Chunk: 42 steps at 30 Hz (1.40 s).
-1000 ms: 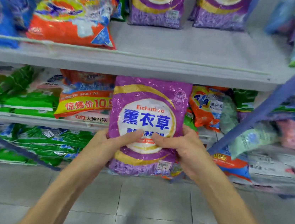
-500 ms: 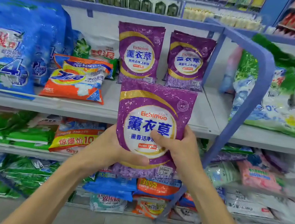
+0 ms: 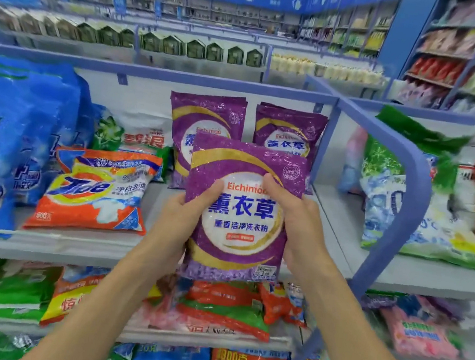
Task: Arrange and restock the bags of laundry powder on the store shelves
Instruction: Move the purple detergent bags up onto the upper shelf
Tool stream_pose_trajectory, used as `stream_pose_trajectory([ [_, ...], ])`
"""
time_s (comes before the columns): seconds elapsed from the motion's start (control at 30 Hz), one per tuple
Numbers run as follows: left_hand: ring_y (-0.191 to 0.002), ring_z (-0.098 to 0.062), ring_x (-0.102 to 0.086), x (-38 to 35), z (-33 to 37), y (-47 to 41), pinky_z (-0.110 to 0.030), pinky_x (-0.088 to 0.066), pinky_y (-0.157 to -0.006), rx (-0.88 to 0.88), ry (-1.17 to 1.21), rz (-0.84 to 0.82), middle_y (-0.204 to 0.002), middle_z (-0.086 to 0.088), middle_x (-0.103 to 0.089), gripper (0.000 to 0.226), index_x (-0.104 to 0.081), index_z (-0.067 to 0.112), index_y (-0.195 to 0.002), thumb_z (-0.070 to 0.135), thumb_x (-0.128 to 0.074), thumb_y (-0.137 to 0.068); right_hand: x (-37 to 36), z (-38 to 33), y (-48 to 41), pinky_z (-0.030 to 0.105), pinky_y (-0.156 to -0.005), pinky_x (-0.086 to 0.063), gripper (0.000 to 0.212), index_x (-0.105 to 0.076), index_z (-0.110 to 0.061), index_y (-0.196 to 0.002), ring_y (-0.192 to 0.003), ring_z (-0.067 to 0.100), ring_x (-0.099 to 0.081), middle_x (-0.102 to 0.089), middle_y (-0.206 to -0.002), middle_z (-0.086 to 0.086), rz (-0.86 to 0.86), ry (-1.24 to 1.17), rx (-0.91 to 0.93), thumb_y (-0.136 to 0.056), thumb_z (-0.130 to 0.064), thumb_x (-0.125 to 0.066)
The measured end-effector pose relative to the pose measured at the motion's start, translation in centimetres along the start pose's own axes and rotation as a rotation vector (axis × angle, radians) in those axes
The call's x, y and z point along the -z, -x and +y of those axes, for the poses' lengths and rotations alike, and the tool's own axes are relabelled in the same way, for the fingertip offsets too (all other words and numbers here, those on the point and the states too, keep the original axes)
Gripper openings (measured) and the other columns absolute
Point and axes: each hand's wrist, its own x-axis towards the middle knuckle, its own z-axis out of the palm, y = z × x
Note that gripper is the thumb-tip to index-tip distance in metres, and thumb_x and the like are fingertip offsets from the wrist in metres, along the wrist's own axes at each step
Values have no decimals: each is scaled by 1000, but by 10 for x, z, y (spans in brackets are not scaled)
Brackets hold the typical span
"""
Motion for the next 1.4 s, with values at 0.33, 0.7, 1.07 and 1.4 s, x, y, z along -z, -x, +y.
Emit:
stream_pose_trajectory([
  [0.33, -87, -25, -78, -27, 26, -108, -46, -61, -82, -82, 30, -33, -97, -2, -80, 13, -75, 27, -101, 36, -67, -96, 7, -20, -92, 48, -83, -62, 22, -73, -14, -111, -91, 31, -78, -80, -101, 10, 127, 101, 145, -97, -30, -69],
  [0.7, -92, -32, -76, -66, 22, -166, -49, -63, -78, -182, 64, 41, -102, -10, -78, 13, -71, 17, -103, 28, -65, -98, 31, -38, -162, 34, -67, -61, 18, -73, -11, -107, -81, 21, -78, -80, -93, 4, 269, 104, 249, -100, -26, -65],
  [1.07, -88, -18, -76, -105, 11, -221, -34, -64, -74, -163, 48, 87, -98, 0, -77, 12, -65, 19, -105, 28, -57, -103, 38, -54, -207, 6, -46, -42, 24, -67, -9, -107, -57, -11, -65, -70, -82, -6, 447, 274, 287, -105, -30, -56],
  [1.4, -99, -14, -66, -66, -44, -190, -32, -56, -84, -98, -840, -37, -109, 7, -69, 52, -57, 16, -121, 10, -83, -76, 88, 41, -172, 38, -88, -54, 64, -51, -16, -119, -111, 33, -63, -67, -120, 9, 389, 1023, 32, -64, -17, -84],
])
